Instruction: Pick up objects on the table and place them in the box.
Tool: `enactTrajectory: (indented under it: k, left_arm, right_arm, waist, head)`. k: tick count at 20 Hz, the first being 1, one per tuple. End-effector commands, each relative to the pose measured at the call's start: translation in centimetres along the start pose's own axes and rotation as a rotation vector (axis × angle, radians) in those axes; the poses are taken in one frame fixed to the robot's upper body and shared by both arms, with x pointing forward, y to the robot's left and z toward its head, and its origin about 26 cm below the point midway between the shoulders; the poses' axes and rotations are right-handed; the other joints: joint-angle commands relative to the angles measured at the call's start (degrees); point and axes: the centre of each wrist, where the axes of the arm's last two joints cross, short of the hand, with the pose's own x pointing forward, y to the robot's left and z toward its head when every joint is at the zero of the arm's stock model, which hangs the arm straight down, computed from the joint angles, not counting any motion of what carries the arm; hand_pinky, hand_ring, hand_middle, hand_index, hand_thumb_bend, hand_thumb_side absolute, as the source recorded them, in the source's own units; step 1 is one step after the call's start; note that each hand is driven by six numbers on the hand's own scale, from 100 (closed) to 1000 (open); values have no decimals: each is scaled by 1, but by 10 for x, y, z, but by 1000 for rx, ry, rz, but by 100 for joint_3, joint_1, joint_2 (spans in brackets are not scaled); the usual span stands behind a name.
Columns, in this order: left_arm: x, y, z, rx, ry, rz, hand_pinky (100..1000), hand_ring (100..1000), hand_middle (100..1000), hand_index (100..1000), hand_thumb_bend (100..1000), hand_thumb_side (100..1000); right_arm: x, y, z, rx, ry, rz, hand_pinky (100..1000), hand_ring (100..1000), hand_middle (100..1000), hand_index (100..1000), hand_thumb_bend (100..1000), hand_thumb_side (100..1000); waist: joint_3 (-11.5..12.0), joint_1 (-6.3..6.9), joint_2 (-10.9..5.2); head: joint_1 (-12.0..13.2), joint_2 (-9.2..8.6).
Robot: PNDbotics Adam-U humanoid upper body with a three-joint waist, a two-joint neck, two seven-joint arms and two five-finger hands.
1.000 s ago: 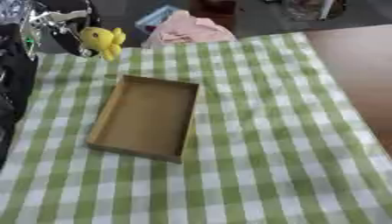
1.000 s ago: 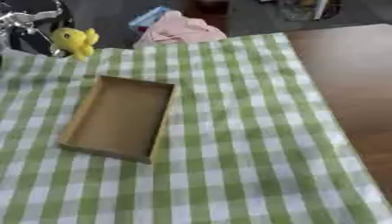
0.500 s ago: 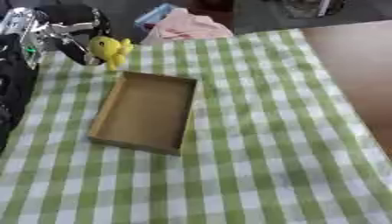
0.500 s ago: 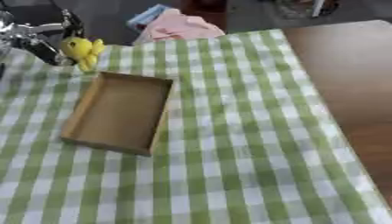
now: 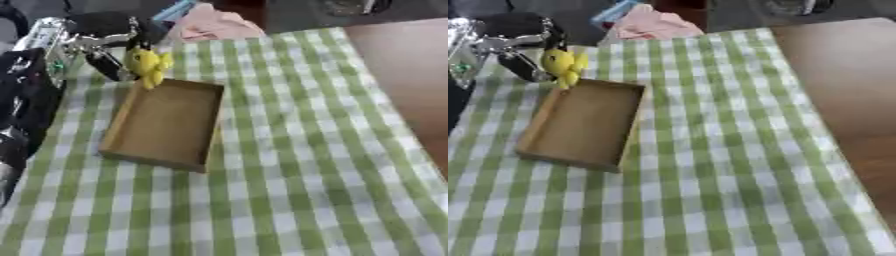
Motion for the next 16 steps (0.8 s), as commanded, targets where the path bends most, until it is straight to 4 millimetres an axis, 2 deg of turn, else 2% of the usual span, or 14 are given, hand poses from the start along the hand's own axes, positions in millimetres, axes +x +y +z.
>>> enactTrajectory:
  k: [1, 8, 16]
  left_arm:
    - [11, 16, -10, 33, -25, -37, 200, 453, 516, 554, 224, 100]
    - [45, 4, -36, 34, -33, -95, 235, 474, 531, 573, 307, 100]
    - [51, -29, -38, -23, 35, -168, 285, 503, 558, 608, 377, 100]
  right_arm:
    - [8, -2, -7, 3, -33, 1, 710, 637, 554, 871, 100, 667]
    - [8, 0, -6, 0, -31, -4, 710, 637, 553, 871, 100, 668]
    - [8, 0, -5, 0, -29, -5, 710, 637, 552, 871, 100, 669]
  waist:
    - [-14, -32, -101]
    - [-12, -42, -60]
    - [13, -46, -23]
  head:
    - [13, 71]
    - [74, 27]
    - [85, -17]
